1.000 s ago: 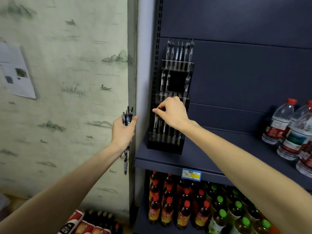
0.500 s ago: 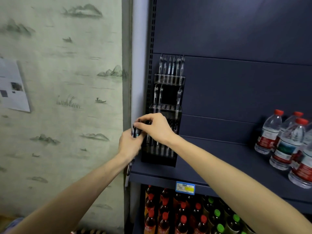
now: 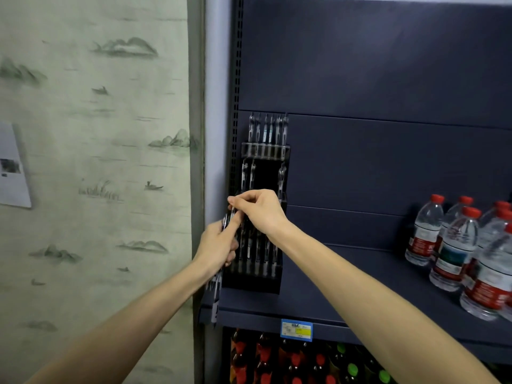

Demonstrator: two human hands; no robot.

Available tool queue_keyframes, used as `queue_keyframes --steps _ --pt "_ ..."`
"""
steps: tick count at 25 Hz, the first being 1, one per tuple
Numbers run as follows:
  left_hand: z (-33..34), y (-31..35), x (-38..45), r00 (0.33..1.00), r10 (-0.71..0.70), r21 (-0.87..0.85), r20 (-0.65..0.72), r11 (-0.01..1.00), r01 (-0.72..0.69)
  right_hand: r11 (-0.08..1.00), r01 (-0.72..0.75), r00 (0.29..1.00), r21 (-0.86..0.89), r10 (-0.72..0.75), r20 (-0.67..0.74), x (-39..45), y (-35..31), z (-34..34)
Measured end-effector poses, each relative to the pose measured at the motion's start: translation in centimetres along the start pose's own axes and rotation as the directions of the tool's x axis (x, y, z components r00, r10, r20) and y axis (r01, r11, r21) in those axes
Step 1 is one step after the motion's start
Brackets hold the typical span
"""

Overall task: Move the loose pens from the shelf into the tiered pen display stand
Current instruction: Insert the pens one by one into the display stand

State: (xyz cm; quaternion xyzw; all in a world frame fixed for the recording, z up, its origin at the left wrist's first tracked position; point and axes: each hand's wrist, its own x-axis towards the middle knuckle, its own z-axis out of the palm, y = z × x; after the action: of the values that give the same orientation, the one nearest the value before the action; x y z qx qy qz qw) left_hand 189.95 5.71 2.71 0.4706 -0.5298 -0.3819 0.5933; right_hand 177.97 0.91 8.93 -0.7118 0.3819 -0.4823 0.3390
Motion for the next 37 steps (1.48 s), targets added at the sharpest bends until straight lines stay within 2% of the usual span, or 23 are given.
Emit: queue_keyframes --steps 4,7,10,12,15,20,24,29,37 --pt "0.1 0.3 0.3 0.998 -0.054 0.061 -0.045 0.997 0.057 0.989 -0.115 0.993 0.092 0.118 -0.028 0.4 0.5 -0.6" --pt "0.1 0.8 1.1 0.994 -0.039 0.123 -0.102 0.991 0.051 0.982 -0.123 0.990 0.146 0.131 -0.051 0.5 0.3 -0.8" --pt "-0.3 0.9 1.6 0.991 -0.027 0.138 -0.135 0.989 0.046 0.958 -0.110 0.976 0.263 0.154 -0.155 0.9 -1.1 -1.5" --pt "-0.8 0.5 1.3 0.991 -0.064 0.078 -0.121 0.994 0.074 0.954 -0.100 0.956 0.281 0.170 -0.238 1.9 -1.8 -3.1" --pt "-1.6 0.7 0.9 0.989 -0.090 -0.032 -0.116 0.996 0.087 0.983 -0.053 0.952 0.176 0.103 -0.287 3.4 -2.1 -5.6" --pt "-1.1 3.5 2.6 0.987 -0.007 -0.105 -0.159 0.994 -0.010 0.993 0.092 0.932 -0.068 -0.110 -0.346 5.3 -3.5 -8.1" --pt "0.2 6.8 5.4 0.980 0.053 -0.146 -0.191 0.986 -0.081 0.965 0.181 0.915 -0.187 -0.235 -0.329 7.2 -4.3 -9.6" --pt "1.6 10.1 8.7 0.963 0.126 -0.161 -0.239 0.973 -0.167 0.949 0.223 0.870 -0.222 -0.297 -0.393 10.6 -3.6 -11.3" --pt "3.6 10.9 10.7 0.942 0.147 -0.179 -0.300 0.962 -0.207 0.927 0.151 0.903 -0.342 -0.270 -0.334 13.5 -0.6 -11.0"
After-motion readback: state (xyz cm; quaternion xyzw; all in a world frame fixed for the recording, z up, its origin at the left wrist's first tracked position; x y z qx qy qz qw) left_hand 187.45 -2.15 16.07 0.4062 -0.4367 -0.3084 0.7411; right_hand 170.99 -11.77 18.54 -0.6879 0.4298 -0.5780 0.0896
